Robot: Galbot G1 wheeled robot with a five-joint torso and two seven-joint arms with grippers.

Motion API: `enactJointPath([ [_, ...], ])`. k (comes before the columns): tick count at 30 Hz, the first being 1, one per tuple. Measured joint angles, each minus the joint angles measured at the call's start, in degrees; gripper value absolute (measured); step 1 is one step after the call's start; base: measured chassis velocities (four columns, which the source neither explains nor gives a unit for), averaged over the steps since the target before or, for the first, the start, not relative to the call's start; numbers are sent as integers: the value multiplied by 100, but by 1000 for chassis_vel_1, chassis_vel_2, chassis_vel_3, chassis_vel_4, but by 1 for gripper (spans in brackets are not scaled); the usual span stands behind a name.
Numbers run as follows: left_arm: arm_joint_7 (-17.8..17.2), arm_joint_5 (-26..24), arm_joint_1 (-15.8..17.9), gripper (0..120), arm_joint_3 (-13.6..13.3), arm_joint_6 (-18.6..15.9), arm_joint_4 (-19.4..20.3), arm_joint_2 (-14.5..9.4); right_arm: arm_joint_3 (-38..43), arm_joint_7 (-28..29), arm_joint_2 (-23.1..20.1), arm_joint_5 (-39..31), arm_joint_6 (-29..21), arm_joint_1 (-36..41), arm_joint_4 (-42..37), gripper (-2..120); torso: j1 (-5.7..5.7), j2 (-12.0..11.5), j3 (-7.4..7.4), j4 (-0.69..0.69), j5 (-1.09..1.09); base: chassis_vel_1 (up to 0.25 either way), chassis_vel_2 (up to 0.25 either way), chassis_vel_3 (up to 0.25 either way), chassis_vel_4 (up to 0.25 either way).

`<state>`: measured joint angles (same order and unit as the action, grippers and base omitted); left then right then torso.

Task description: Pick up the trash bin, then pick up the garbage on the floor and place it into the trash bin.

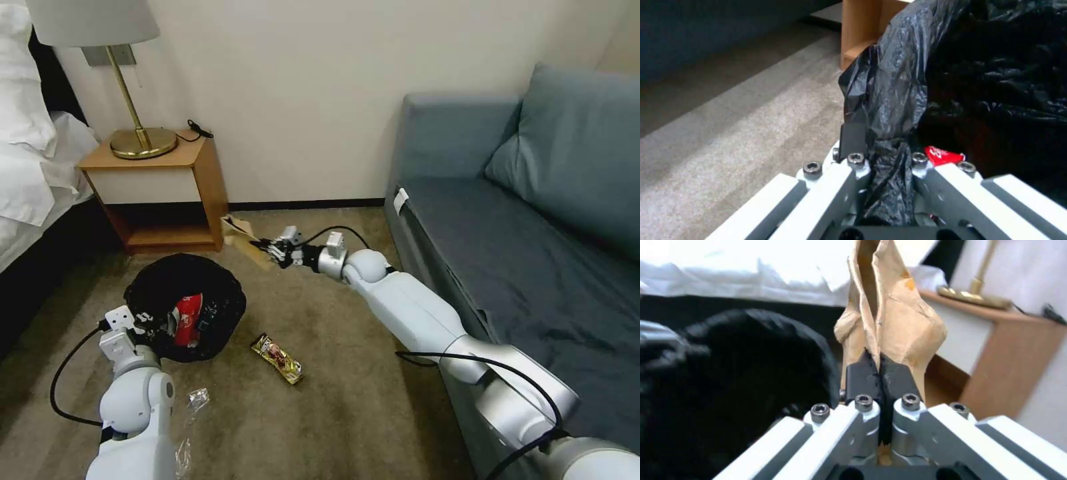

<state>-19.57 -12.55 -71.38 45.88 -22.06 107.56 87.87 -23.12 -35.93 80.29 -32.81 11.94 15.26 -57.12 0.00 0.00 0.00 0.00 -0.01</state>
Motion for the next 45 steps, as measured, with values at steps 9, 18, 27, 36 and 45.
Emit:
enactJointPath([
  [9, -11, 1, 18, 2, -36, -12, 66, 15, -931, 725, 303, -215, 94, -277, -454, 0, 0, 0, 0, 0, 0, 0, 0, 0, 0],
  [18, -21, 34, 11, 2, -78, -30, 119, 46, -1369, 911, 757, -111, 207, -356, -153, 0, 0, 0, 0, 1, -1, 0, 0, 0, 0],
  [27, -25, 48, -17, 2, -80, -33, 151, 64, -1522, 982, 803, 65, 236, -207, 49, 0, 0, 0, 0, 0, 0, 0, 0, 0, 0],
  [36, -30, 88, 21, 2, -103, -42, 145, 87, -1489, 1059, 756, 49, 120, -177, -8, 31, 0, 0, 0, -1, 0, 0, 0, 0, 0],
  [45, -35, 98, 44, 2, -101, -58, 123, 82, -1444, 1010, 744, 22, 79, -220, -52, 68, 0, 0, 0, 0, 0, 0, 0, 0, 0],
])
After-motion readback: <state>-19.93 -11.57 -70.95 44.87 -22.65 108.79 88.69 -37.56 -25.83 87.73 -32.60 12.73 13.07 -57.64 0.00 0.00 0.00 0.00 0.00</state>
